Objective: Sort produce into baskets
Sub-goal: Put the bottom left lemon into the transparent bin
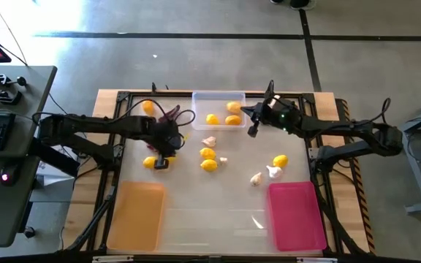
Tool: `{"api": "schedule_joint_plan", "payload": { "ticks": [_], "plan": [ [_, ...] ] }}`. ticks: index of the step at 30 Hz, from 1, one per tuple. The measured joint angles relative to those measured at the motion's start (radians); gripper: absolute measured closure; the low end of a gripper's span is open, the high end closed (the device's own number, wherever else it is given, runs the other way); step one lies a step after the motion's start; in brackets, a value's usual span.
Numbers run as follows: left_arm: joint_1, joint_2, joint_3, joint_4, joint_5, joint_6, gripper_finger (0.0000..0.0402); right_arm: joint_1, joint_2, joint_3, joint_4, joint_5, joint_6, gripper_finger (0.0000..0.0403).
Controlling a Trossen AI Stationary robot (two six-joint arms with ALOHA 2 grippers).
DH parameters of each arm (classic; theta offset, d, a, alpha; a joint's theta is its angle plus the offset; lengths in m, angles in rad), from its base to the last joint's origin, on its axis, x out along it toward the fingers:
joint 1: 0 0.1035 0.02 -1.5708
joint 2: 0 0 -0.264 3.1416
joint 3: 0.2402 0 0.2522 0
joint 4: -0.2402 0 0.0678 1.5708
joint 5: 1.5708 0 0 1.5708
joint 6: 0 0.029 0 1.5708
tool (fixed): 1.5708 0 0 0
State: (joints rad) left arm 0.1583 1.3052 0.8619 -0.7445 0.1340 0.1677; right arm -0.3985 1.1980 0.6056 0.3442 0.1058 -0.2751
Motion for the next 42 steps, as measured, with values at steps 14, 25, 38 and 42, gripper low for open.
{"api": "schedule_joint_plan", "payload": {
  "ticks": [14,25,38,42],
  "plan": [
    [-0.031,0.059,0.0,-0.089,-0.096,-0.048,0.023,0.0,0.0,0.001,-0.015,-0.008,0.016,0.0403],
    [-0.03,0.168,0.0,-0.081,-0.166,-0.033,0.0194,0.0,0.001,0.001,-0.048,-0.008,0.013,0.0403],
    [-0.03,0.219,0.001,-0.076,-0.169,-0.008,0.0196,0.0,0.001,0.001,-0.048,-0.008,0.013,0.0403],
    [-0.03,0.218,0.004,-0.089,-0.172,-0.005,0.0223,0.0,0.001,0.001,-0.048,-0.008,0.013,0.0403]
  ]
}}
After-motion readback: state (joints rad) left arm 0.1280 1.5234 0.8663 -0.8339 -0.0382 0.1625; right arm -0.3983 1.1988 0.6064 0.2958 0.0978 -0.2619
